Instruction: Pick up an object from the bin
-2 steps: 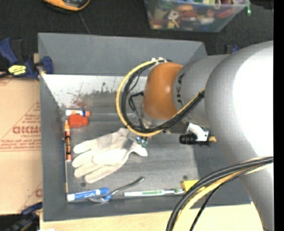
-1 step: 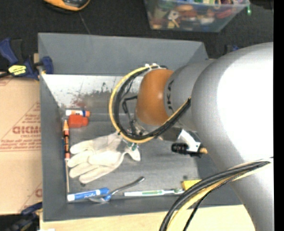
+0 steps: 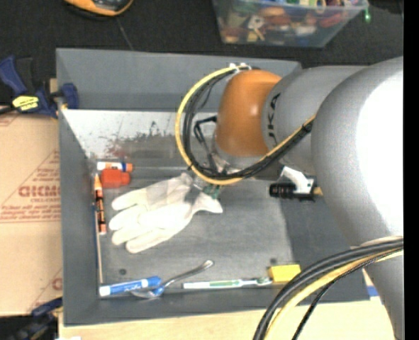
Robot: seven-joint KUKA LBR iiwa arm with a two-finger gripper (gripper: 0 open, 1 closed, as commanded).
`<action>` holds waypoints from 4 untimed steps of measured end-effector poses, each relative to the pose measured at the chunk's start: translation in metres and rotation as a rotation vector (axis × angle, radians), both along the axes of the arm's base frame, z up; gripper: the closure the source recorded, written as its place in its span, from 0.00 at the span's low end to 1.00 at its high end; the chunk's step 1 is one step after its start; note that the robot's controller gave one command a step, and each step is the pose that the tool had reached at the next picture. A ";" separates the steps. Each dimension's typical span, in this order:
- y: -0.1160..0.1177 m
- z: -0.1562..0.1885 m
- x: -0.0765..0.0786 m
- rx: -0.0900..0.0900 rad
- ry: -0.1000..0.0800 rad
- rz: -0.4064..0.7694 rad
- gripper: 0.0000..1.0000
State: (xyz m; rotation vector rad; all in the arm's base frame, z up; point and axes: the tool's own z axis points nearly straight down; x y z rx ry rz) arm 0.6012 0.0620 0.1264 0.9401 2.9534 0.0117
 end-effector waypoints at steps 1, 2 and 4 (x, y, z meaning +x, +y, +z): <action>0.002 -0.046 -0.008 0.004 0.009 -0.115 1.00; 0.005 -0.042 -0.006 0.001 0.003 -0.083 1.00; -0.026 -0.051 0.007 -0.004 -0.011 0.045 1.00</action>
Offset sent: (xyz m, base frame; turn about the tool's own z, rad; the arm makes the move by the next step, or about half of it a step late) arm -0.0067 0.0114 -0.0399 0.0469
